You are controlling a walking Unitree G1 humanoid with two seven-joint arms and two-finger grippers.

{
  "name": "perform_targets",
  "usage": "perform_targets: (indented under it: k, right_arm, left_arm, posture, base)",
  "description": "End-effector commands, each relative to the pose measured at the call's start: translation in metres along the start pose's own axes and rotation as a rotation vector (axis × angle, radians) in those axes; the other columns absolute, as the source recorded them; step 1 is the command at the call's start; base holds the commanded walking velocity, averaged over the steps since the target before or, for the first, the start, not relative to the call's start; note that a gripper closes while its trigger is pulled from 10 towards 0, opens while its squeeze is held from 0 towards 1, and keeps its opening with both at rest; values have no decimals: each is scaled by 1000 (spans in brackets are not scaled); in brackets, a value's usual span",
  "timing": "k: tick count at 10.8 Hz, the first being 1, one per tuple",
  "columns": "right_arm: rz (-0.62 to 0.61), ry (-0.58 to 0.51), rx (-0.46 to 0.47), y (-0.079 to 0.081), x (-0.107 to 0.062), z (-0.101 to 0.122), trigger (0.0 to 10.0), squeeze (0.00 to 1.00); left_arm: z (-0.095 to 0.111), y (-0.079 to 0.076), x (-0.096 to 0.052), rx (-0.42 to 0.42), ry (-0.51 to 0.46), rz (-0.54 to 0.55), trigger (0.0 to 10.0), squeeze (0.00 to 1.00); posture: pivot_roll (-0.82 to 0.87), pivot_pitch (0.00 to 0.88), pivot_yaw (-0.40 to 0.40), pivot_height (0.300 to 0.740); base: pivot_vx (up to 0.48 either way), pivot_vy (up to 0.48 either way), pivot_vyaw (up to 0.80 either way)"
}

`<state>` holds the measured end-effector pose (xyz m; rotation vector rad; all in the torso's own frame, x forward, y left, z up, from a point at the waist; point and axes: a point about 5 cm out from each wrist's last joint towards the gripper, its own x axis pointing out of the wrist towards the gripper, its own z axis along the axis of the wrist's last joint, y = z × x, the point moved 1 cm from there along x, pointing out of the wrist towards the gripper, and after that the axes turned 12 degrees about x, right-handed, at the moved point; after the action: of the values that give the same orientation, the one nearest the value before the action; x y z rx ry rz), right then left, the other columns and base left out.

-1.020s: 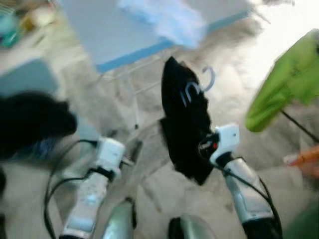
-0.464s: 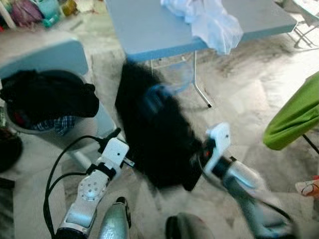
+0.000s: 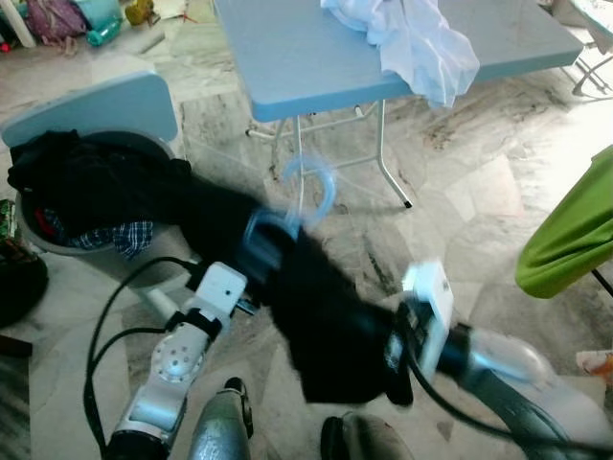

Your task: Hang hanger

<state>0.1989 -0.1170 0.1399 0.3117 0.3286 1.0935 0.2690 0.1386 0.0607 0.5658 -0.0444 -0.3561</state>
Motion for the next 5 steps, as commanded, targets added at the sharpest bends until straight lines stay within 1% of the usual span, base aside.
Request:
perform_targets:
  k: [1, 2, 3, 5]
  right_arm:
    - [82, 21, -9, 14, -6, 3, 10000, 0]
    - [71, 55, -18, 13, -13, 0, 10000, 0]
    - [21, 54, -26, 7, -15, -1, 10000, 0]
    - [-15, 97, -74, -6, -17, -5, 10000, 0]
  left_arm:
    - [-3, 2, -2, 13, 9, 14, 10000, 0]
    - [-5, 5, -2, 10, 12, 32, 10000, 0]
    - [-6, 7, -2, 19, 19, 41, 10000, 0]
    - [-10, 17, -1, 9, 32, 74, 10000, 0]
  posture:
    - [-46, 206, -53, 740]
    - [-49, 206, -52, 740]
    - [-48, 205, -52, 740]
    - [-43, 205, -52, 740]
  base:
    - [0, 0, 0]
    - [0, 0, 0]
    - [0, 0, 0]
    - [0, 0, 0]
